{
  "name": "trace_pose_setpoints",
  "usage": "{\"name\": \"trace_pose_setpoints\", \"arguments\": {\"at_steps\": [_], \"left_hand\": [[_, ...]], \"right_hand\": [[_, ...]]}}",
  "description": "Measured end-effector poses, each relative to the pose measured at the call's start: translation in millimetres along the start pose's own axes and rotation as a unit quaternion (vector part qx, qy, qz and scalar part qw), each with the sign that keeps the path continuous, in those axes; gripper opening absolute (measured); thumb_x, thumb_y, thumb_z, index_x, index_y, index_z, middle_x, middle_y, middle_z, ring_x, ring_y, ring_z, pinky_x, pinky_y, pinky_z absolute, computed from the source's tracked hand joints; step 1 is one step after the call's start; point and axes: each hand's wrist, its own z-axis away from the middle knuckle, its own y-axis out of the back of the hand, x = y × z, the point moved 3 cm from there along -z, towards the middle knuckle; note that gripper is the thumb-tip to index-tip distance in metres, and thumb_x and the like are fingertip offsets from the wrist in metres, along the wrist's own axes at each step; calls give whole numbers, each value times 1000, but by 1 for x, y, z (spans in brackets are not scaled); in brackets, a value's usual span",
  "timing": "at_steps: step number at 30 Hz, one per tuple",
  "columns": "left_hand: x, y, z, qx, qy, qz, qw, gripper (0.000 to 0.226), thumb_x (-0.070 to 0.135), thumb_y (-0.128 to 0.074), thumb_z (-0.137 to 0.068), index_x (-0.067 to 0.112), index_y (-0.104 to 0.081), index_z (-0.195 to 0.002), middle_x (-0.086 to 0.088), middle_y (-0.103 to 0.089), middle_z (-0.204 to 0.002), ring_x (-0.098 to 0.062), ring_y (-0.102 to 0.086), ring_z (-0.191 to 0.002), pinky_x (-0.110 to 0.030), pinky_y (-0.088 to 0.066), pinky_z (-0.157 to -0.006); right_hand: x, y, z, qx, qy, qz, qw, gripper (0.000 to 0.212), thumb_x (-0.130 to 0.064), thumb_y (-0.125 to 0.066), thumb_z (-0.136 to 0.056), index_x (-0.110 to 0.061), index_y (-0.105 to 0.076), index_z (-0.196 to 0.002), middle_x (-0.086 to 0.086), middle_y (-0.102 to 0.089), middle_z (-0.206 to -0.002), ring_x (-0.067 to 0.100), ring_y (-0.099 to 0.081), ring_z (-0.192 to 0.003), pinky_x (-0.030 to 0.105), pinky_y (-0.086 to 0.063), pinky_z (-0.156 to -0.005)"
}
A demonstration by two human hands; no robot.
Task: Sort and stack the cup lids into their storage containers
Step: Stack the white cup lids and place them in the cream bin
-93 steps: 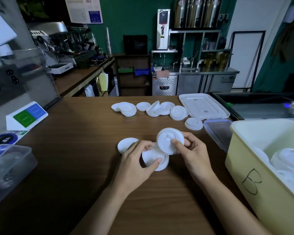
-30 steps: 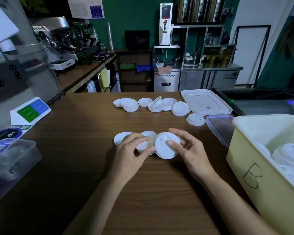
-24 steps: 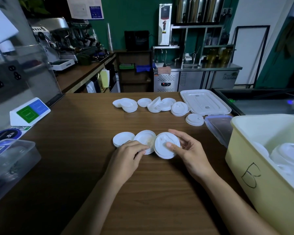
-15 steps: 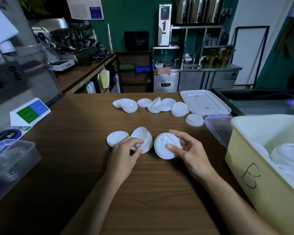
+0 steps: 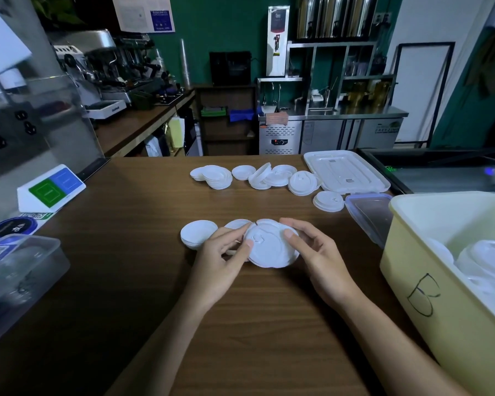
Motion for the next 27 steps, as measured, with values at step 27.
{"name": "trace_pose_setpoints", "arguments": {"at_steps": [27], "left_hand": [[-15,13,-3,-11,-149,-355,923,31,1,-78,-88,19,-80,-113,11,-77,-102,-4,-70,-93,-25,-57,-80]], "right_hand": [[14,7,-7,39,14,23,999,35,-2,-79,-91,-17,-75,-123,2,-79,-119,19,-73,-117,38,-55,-106]]}}
